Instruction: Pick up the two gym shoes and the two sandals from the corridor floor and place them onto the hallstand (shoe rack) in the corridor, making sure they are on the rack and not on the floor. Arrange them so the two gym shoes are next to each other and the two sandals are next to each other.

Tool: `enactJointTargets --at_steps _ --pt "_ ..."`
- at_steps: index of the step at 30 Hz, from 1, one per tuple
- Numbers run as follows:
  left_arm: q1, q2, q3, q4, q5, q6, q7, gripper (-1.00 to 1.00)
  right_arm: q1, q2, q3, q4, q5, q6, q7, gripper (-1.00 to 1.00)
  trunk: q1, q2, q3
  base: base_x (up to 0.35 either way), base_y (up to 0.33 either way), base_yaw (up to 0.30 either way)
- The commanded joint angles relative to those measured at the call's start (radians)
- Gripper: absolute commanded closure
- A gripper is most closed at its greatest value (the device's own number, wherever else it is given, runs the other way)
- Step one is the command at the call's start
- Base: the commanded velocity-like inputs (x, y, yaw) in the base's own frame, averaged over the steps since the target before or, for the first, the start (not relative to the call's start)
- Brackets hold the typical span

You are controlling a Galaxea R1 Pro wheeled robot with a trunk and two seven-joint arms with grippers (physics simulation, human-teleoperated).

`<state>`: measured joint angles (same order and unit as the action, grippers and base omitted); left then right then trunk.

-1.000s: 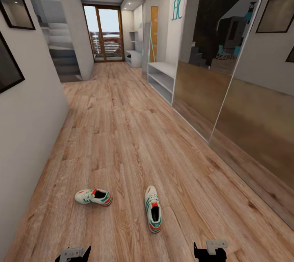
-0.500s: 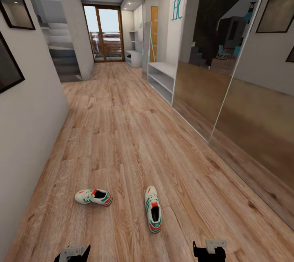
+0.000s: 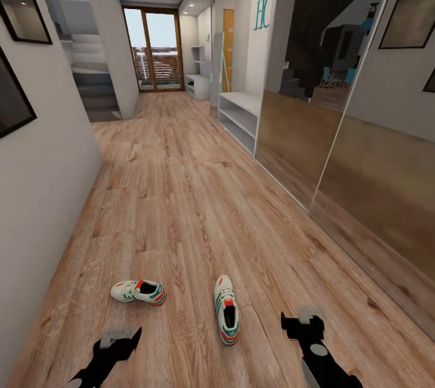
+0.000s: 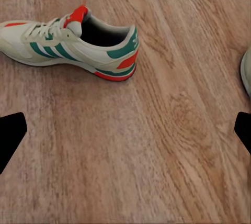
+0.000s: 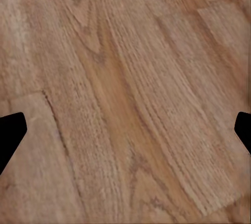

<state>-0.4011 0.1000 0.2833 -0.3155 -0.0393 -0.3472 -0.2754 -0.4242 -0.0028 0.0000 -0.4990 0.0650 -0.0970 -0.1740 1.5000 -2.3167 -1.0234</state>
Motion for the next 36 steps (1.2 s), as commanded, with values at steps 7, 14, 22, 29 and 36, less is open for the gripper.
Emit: enactJointTargets --at_steps 7,14,22,29,36 --pt "-0.08 -0.005 0.008 -0.006 -0.005 0.088 -0.008 -1.0 -0.018 0.003 -0.001 -0.13 0.004 0.145 -0.003 -1.0 0.0 0.0 -0.001 0.0 0.0 0.0" --pt "-0.142 -0.007 0.007 -0.008 -0.005 0.112 -0.009 -1.0 -0.025 0.023 0.001 -0.198 0.001 0.185 -0.001 -1.0 0.0 0.0 -0.001 0.0 0.0 0.0" --pt "-0.161 -0.008 0.007 -0.011 -0.003 0.119 -0.015 -1.0 -0.027 0.063 0.001 -0.219 -0.003 0.194 -0.001 -1.0 0.0 0.0 -0.001 0.0 0.0 0.0" --pt "-0.165 -0.016 0.007 -0.018 -0.003 0.117 -0.019 -1.0 -0.027 0.067 0.0 -0.219 -0.003 0.195 0.0 -1.0 0.0 0.0 -0.001 0.0 0.0 0.0" --pt "-0.166 -0.024 0.007 -0.063 -0.002 0.119 -0.019 -1.0 -0.027 0.065 0.0 -0.216 -0.002 0.195 0.001 -1.0 0.0 0.0 -0.001 0.001 0.025 0.0"
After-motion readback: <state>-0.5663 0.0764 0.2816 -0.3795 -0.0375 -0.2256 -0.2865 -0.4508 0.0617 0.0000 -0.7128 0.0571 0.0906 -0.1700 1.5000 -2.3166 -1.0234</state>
